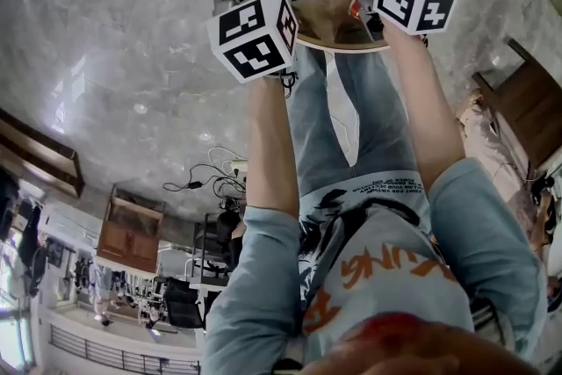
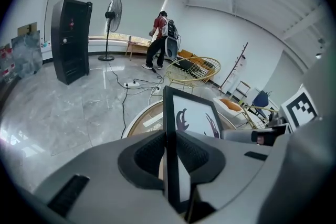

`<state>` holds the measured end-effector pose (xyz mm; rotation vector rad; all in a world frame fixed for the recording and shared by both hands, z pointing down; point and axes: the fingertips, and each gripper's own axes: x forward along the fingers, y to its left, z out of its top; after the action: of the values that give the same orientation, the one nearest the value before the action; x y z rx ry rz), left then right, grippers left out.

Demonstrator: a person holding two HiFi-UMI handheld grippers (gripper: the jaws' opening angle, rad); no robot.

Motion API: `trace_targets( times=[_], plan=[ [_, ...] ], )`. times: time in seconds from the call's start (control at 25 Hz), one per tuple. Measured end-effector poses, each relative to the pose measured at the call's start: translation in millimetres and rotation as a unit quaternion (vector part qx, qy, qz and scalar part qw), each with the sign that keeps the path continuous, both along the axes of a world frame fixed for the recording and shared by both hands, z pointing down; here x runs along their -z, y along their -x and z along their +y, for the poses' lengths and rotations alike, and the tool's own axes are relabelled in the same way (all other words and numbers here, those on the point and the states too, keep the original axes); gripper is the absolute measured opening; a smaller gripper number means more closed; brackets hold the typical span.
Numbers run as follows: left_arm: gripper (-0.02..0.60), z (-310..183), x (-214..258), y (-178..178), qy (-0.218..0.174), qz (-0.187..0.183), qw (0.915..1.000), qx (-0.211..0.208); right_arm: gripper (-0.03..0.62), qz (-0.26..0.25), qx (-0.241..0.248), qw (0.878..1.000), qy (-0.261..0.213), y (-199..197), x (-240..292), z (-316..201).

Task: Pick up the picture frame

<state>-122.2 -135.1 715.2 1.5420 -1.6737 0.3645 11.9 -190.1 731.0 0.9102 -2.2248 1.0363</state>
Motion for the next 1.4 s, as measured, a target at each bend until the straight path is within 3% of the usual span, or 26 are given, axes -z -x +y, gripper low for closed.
trace_targets(
  times=[0.28,0.6,0.84,1.16,1.4],
  plan=[
    [0.081,0.9,62.5,9.2,-0.002,0.002,1.0,-0.003,0.071,-0.001,0.004,1.0,0.002,10.6,59.2,2.3],
    [0.081,-14.0,162.2,16.6,-0.048,-0.019,0.9986,-0.012,0.071,-0.013,0.014,0.998,-0.06,20.0,162.9,-14.9],
    [0.081,-11.6,235.7,32.8,-0.089,-0.016,0.9958,0.005,0.071,-0.026,0.006,0.994,-0.109,35.8,244.4,-15.0],
    [0.081,-10.6,339.3,45.4,-0.156,-0.044,0.9868,-0.003,0.071,-0.057,-0.01,0.984,-0.166,47.3,340.9,-11.4],
    [0.081,-9.4,408.6,49.7,-0.211,-0.045,0.9765,0.008,0.069,-0.071,-0.017,0.972,-0.222,51.7,416.8,-12.9]
  ],
)
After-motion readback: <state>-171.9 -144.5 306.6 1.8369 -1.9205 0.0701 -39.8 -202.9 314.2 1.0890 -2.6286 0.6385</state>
